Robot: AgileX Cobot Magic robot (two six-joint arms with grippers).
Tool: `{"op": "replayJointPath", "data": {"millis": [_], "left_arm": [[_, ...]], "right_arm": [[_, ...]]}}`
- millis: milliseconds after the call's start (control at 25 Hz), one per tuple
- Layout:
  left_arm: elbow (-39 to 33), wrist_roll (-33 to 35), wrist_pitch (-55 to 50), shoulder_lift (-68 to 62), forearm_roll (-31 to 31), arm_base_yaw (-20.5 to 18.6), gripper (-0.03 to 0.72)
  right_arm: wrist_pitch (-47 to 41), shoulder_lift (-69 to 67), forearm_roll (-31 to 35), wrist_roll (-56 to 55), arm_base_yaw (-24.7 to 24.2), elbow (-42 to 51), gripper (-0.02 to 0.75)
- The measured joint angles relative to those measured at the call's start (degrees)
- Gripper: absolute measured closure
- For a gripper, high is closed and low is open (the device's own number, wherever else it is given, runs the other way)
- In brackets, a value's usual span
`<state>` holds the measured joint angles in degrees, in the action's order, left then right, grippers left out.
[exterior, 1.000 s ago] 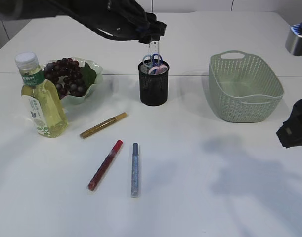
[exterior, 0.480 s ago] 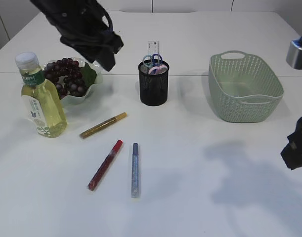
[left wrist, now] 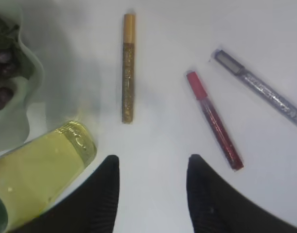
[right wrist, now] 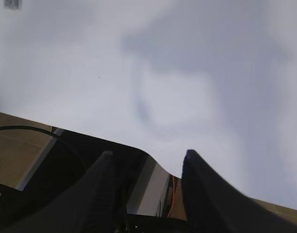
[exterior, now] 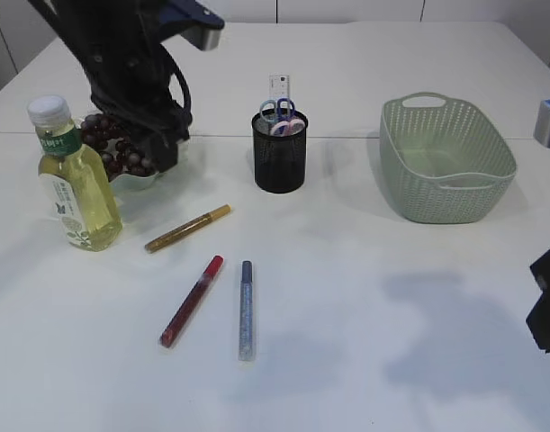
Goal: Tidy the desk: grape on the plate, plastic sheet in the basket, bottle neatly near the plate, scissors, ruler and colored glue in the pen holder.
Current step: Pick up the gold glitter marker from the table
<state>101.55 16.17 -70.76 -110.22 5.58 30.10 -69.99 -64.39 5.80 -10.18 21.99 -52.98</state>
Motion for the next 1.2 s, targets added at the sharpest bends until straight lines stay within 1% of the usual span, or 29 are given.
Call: {"op": "replayJointPath", "data": {"millis": [240, 400, 600, 800, 960, 1200], "left_arm": [[0.0, 4.2, 0.0, -8.4, 0.1, -2.3, 0.356], [0.0, 6.7, 0.9, -11.0, 0.1, -3.6, 0.356], [3.3, 9.0, 2.1, -13.3, -2.5, -5.0, 0.365], [7.3, 10.9, 2.4, -16.9, -4.8, -5.2, 0.388], [9.4, 11.4, 2.4, -20.4, -5.1, -5.3, 0.390], [13.1, 11.4, 2.3, -24.6, -5.6, -6.4, 0.390]], "right_arm": [[-0.2, 0.0, 1.0, -0.5, 0.0, 0.0, 0.374], [-0.3, 0.0, 2.0, -0.5, 0.0, 0.0, 0.374], [-0.3, 0.0, 2.0, -0.6, 0.0, 0.0, 0.374], [-0.3, 0.0, 2.0, -0.6, 0.0, 0.0, 0.374], [-0.3, 0.0, 2.1, -0.6, 0.0, 0.0, 0.374], [-0.4, 0.0, 2.9, -0.6, 0.0, 0.0, 0.374]]}}
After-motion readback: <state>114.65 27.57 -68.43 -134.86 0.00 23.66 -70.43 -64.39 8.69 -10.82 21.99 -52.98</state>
